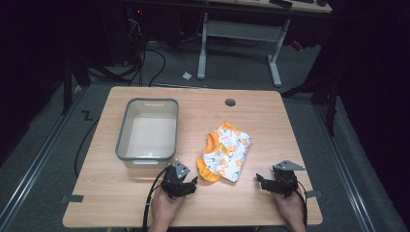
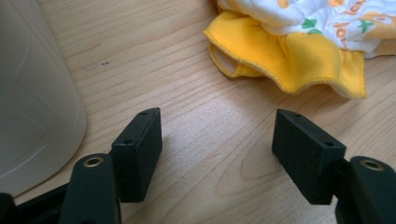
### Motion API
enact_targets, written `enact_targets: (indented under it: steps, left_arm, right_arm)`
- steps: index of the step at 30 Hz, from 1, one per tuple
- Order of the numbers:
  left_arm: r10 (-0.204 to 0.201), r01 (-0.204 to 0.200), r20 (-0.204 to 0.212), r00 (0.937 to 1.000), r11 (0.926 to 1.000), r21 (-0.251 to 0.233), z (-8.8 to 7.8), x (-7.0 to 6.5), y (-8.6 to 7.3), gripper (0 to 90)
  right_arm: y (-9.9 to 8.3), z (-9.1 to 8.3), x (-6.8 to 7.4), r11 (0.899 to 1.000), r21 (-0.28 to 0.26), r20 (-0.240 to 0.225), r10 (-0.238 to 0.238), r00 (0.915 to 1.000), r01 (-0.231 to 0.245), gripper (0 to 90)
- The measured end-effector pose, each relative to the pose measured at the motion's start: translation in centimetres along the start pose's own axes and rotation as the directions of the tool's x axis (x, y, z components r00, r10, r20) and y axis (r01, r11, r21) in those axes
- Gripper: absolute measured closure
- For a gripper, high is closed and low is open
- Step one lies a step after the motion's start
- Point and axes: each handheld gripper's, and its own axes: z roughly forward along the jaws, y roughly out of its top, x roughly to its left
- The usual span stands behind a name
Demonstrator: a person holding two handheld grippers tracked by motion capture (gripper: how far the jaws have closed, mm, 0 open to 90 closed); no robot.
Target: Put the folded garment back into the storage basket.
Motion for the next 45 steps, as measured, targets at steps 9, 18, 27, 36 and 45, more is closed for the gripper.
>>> enact_targets:
  steps: [9, 18, 27, 36, 45]
  left_arm:
    - [0.001, -0.001, 0.0, 1.0, 1.0, 0.001, 0.0, 0.0, 0.0, 32.8]
    - [0.001, -0.001, 0.0, 1.0, 1.0, 0.001, 0.0, 0.0, 0.0, 32.6]
    - [0.007, -0.007, 0.012, 0.9999, 0.9999, 0.008, 0.1, 0.0, 0.1, 27.0]
    - [0.014, -0.014, 0.011, 0.9998, 0.9999, 0.002, 0.0, -0.1, 0.1, 32.0]
    - [0.016, -0.014, 0.037, 0.9992, 0.9993, -0.035, -1.0, -0.4, 0.5, 32.6]
  right_arm:
    - [0.0, 0.0, 0.0, 1.0, 0.0, 0.0, 0.0, 1.0, 0.0, 22.6]
    - [0.0, 0.0, 0.0, 1.0, -0.001, 0.0, 0.0, 1.0, 0.0, 22.6]
    - [0.0, 0.0, 0.0, 1.0, -0.001, 0.0, 0.0, 1.0, 0.0, 22.6]
    - [0.0, 0.0, 0.0, 1.0, -0.001, 0.001, 0.0, 1.0, 0.0, 22.6]
    - [0.0, 0.0, 0.0, 1.0, -0.001, 0.001, 0.0, 1.0, 0.0, 22.6]
